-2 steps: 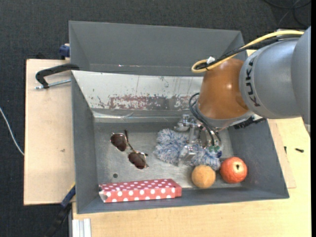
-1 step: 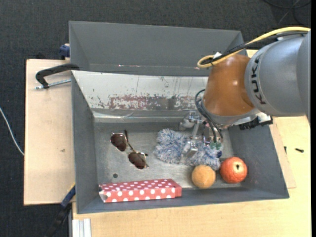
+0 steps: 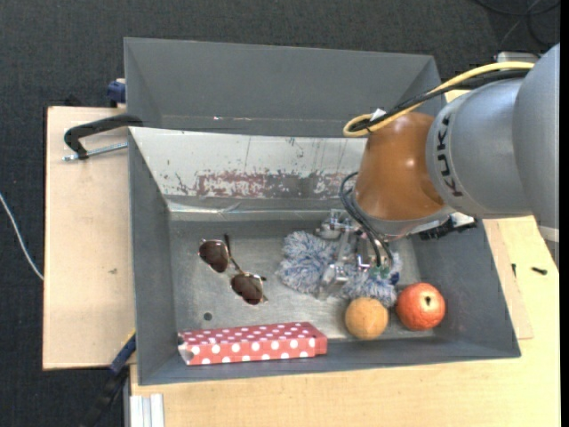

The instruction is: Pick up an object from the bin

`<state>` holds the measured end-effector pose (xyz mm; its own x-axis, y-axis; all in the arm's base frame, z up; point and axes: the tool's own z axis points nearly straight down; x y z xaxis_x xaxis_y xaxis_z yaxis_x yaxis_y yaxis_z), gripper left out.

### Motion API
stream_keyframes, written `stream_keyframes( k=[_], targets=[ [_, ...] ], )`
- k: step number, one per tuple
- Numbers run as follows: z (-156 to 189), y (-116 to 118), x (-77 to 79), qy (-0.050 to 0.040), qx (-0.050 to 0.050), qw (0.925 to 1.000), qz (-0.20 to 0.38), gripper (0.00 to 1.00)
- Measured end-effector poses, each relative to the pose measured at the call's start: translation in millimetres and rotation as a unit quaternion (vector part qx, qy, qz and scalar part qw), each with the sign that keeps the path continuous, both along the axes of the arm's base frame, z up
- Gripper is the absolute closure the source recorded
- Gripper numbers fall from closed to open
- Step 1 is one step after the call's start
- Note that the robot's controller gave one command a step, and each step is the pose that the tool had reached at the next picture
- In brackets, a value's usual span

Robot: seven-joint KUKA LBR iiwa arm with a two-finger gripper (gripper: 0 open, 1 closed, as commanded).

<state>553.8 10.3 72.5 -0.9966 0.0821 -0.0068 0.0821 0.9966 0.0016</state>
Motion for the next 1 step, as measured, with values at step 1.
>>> stream_keyframes(
  k=[1],
  targets=[
    [2.3,-13.9,4.8,-0.0002,0.004,0.9950,-0.100,1.00]
  ],
)
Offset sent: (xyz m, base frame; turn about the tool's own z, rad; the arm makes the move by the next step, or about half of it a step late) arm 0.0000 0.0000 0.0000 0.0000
